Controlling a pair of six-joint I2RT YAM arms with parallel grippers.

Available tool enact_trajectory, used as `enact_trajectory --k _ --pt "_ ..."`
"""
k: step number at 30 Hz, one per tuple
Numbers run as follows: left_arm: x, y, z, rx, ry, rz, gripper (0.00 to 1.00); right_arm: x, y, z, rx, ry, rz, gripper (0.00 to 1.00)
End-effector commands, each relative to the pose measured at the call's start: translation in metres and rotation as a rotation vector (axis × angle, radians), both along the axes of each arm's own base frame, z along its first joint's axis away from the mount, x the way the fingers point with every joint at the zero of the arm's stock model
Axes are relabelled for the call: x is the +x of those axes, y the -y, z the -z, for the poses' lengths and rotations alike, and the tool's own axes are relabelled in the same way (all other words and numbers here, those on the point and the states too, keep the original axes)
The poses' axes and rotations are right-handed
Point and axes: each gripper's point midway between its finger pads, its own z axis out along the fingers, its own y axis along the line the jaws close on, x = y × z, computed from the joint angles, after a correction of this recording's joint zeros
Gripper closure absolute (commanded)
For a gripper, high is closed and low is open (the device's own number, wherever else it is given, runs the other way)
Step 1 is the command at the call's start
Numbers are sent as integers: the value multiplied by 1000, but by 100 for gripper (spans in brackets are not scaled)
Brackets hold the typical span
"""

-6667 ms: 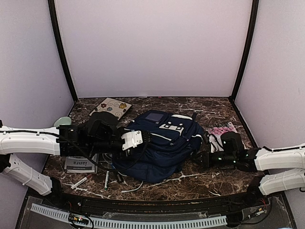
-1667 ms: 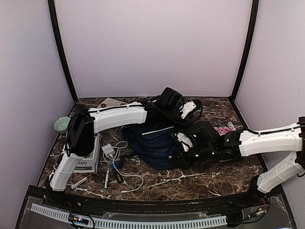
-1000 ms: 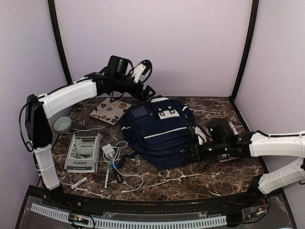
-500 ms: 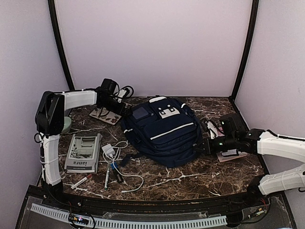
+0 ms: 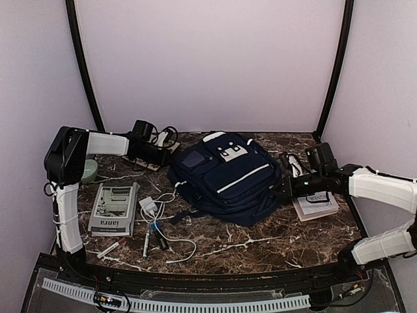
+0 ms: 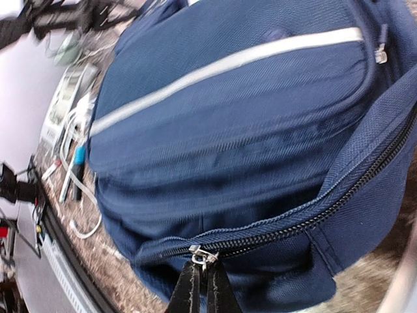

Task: Pack the student bag
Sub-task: Unzip the largest pocket of the student bag.

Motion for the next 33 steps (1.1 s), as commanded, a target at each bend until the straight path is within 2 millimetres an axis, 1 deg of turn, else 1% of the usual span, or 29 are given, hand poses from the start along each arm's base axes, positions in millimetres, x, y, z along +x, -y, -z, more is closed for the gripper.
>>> enact_trajectory --k 1,2,3,5,8,10,11,12,13,14,16,17,18,20,21,22,25,26,27,28,29,33 --pt "-58 20 -23 -178 -67 21 100 47 1 -42 43 132 4 100" --pt "-68 18 -27 -216 -67 5 100 54 2 -41 29 128 8 100" --pt "-78 18 -38 -256 -58 -7 100 61 5 -39 10 123 13 100" --pt "-103 13 -38 -280 -68 -36 100 74 9 -34 -39 112 23 100" --pt "-142 14 -45 -255 -35 -35 100 84 15 -24 -119 93 20 100" --pt "-164 17 -47 -199 -11 -15 100 86 18 -19 -156 88 10 100" --pt "-172 20 -52 -171 2 1 100 86 18 -18 -170 85 2 100" --pt "-177 21 -57 -134 13 3 94 85 19 -16 -181 79 -7 100" --pt "-181 22 -63 -99 33 2 74 84 18 -14 -184 71 -18 100" --pt "-186 28 -70 -61 63 6 58 81 17 -13 -180 62 -34 100" --pt "-182 27 -92 -4 146 -31 36 76 14 -14 -163 52 -56 100" --pt "-178 29 -109 2 202 -34 29 74 13 -14 -161 50 -60 100" --pt "-174 35 -127 -2 256 -21 25 73 15 -14 -167 48 -58 100" --pt "-167 58 -147 -10 317 57 23 70 20 -12 -191 45 -48 100" --pt "-162 73 -150 -11 317 95 24 69 23 -12 -205 44 -40 100" --pt "-161 93 -151 -16 297 153 26 68 26 -11 -216 41 -32 100" --pt "-157 149 -138 37 260 282 35 60 26 -13 -202 20 -27 100" --pt "-158 167 -132 59 272 322 37 55 24 -14 -178 8 -35 100" --pt "-157 183 -132 70 297 351 37 51 21 -16 -151 -8 -42 100" --pt "-157 198 -130 76 313 382 37 46 17 -18 -118 -26 -51 100" --pt "-155 214 -136 63 335 402 37 42 15 -20 -98 -36 -55 100" --pt "-152 255 -125 89 368 470 28 35 12 -22 -62 -56 -56 100"
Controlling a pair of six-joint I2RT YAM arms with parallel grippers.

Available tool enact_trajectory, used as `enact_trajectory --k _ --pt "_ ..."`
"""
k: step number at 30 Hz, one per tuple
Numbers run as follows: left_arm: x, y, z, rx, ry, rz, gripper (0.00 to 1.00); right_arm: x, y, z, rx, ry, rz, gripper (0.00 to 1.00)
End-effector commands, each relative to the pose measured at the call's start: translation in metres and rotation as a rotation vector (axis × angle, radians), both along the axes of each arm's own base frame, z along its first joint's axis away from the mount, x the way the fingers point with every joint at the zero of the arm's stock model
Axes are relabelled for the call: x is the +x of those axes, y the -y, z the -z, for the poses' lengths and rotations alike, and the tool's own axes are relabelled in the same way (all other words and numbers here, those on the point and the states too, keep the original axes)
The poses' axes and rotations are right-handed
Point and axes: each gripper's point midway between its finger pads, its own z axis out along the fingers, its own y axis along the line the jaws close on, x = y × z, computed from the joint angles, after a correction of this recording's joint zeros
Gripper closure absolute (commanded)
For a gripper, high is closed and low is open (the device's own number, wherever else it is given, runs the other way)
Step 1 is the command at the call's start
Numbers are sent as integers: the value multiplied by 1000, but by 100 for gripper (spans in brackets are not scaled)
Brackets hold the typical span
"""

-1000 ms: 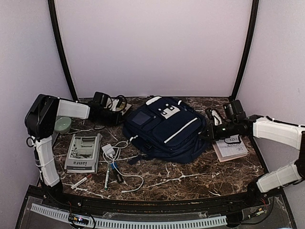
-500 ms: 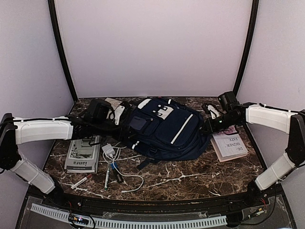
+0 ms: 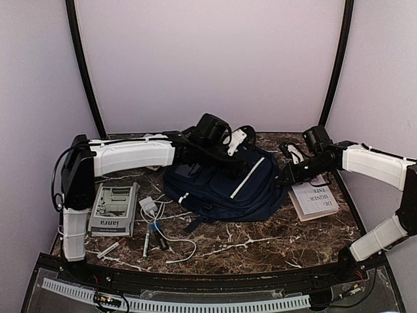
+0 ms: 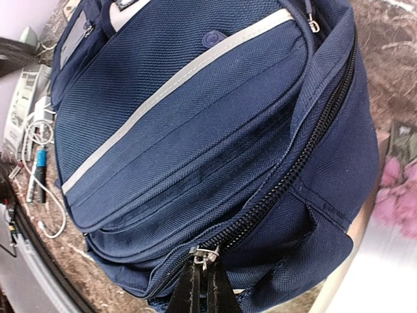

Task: Pack the student bag
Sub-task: Unzip the largest pocket of the student bag.

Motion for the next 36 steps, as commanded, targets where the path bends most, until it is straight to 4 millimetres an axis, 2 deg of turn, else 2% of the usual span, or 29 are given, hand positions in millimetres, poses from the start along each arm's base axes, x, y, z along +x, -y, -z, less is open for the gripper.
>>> enact_trajectory --k 1,4,5,6,10,12,14,16,17,18,19,21,24,26,27,28,29,32,36 --pt "-9 34 10 87 54 100 27 -15 -18 -17 124 -19 -47 100" --pt "-7 54 35 119 38 114 25 -17 -19 -17 135 -25 -44 100" --pt "-9 61 52 145 17 128 24 -18 -18 -17 136 -25 -42 100" --pt "-11 65 59 160 9 134 23 -18 -19 -18 136 -24 -43 100" --pt "-18 74 88 219 1 155 20 -21 -16 -14 124 -34 -33 100" --pt "-14 71 101 259 6 133 19 -23 -15 -11 105 -43 -31 100" --pt "-9 67 115 304 4 104 28 -29 -14 -9 83 -51 -35 100" --pt "-8 68 118 308 1 101 51 -35 -13 -7 64 -56 -35 100" --pt "-8 68 118 303 -1 100 69 -39 -14 -6 58 -61 -38 100" --pt "-8 70 114 291 0 98 94 -44 -14 -3 48 -70 -37 100" --pt "-7 72 109 273 1 95 100 -49 -15 -1 39 -74 -38 100" --pt "-8 79 93 212 -1 100 100 -62 -24 1 24 -80 -66 100" --pt "-2 87 46 67 12 90 100 -85 -40 -5 45 -69 -117 100" --pt "8 85 11 -40 24 58 100 -98 -46 -14 68 -47 -137 100" --pt "15 80 -13 -107 36 35 100 -102 -48 -22 91 -28 -139 100" --pt "16 79 -22 -152 31 30 100 -105 -50 -29 117 -14 -137 100" --pt "18 77 -40 -202 40 30 100 -109 -52 -38 150 6 -138 100" --pt "11 76 -73 -272 56 54 100 -117 -59 -51 201 34 -140 100" --pt "4 69 -98 -344 70 58 100 -127 -76 -60 276 68 -153 100"
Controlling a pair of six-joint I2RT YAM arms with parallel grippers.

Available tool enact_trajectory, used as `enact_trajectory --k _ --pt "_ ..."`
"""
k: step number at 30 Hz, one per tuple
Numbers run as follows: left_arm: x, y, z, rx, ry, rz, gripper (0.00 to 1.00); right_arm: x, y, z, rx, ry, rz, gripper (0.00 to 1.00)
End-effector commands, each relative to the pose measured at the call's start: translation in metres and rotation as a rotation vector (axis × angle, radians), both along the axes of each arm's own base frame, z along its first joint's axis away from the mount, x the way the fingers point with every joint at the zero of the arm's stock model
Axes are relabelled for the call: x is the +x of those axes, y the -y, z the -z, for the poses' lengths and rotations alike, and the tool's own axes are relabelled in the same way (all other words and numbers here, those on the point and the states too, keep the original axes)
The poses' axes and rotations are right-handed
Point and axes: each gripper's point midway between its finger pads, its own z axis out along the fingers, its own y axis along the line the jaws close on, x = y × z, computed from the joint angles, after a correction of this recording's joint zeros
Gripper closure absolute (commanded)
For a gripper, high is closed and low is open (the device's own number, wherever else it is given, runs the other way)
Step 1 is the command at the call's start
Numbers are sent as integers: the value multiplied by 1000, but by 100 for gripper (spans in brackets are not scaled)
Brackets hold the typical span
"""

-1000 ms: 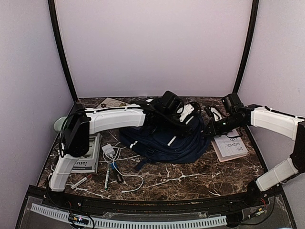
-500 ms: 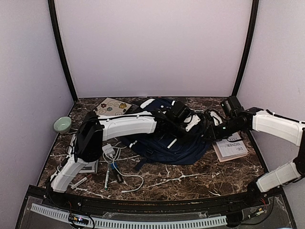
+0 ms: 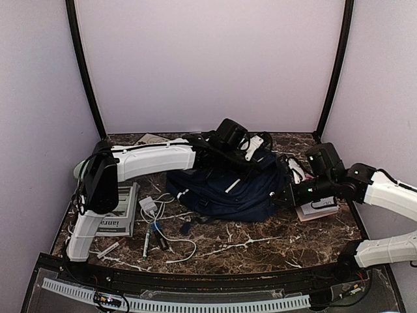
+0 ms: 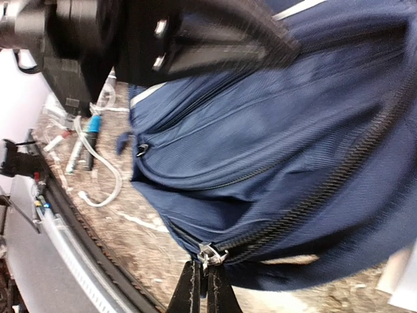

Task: Pack the student bag
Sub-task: Unzip the largest pocket of the student bag, then hold the student bag at the center of the board.

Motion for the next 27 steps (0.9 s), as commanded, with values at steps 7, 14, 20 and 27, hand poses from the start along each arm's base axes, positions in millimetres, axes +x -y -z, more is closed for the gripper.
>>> enact_trajectory --k 7,14,20,27 --pt "18 0 -143 -368 196 -32 100 -56 -104 -41 229 189 -260 100" --pt "19 -4 -146 -352 219 -38 100 -62 -165 -28 231 244 -364 100" --pt "20 -16 -153 -346 244 -49 100 -62 -197 -29 242 313 -375 100" --pt "16 -25 -151 -352 247 -35 100 -62 -207 -20 212 313 -367 99"
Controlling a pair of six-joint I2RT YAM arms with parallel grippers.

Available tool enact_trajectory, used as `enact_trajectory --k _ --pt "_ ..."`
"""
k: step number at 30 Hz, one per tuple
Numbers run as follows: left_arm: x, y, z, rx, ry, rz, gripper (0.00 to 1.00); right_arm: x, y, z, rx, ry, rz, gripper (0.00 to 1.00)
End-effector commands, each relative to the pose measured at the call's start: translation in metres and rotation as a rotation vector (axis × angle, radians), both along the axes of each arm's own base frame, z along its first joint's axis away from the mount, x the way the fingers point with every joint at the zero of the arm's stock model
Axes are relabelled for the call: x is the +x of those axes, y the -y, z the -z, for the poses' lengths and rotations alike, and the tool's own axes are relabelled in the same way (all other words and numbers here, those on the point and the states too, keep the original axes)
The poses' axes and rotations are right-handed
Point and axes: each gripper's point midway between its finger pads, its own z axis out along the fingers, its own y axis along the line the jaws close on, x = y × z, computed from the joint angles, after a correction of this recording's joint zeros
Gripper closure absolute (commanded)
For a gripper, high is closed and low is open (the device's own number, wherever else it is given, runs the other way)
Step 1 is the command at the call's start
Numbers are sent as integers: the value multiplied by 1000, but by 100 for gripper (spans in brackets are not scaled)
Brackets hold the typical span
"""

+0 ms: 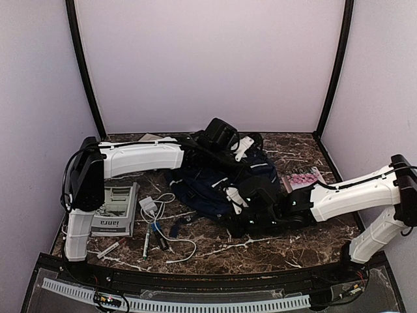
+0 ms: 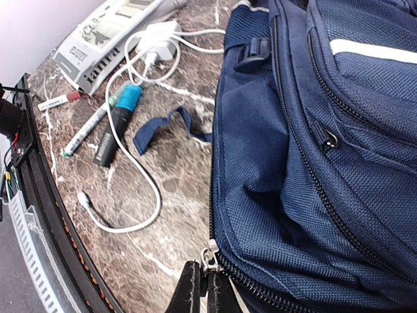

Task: Pack the student bag
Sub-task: Hold the student bag at the center of the board.

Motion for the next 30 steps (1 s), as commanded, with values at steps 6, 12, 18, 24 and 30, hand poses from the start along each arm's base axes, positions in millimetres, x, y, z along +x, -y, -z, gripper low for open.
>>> enact_trajectory --k 6,12,18,24,30 --pt "9 -19 -119 -309 271 31 100 -31 -36 -83 268 64 -155 74" --pt "-9 -37 -91 -298 258 88 100 -69 -9 -133 359 48 -314 62" --pt "-20 -42 -90 -299 284 138 100 -32 58 -163 305 185 -123 47" --pt "-25 -48 -91 -293 310 147 100 38 123 -149 150 250 158 29" --pt "-24 -52 -91 -308 311 123 100 74 147 -125 380 -69 603 12"
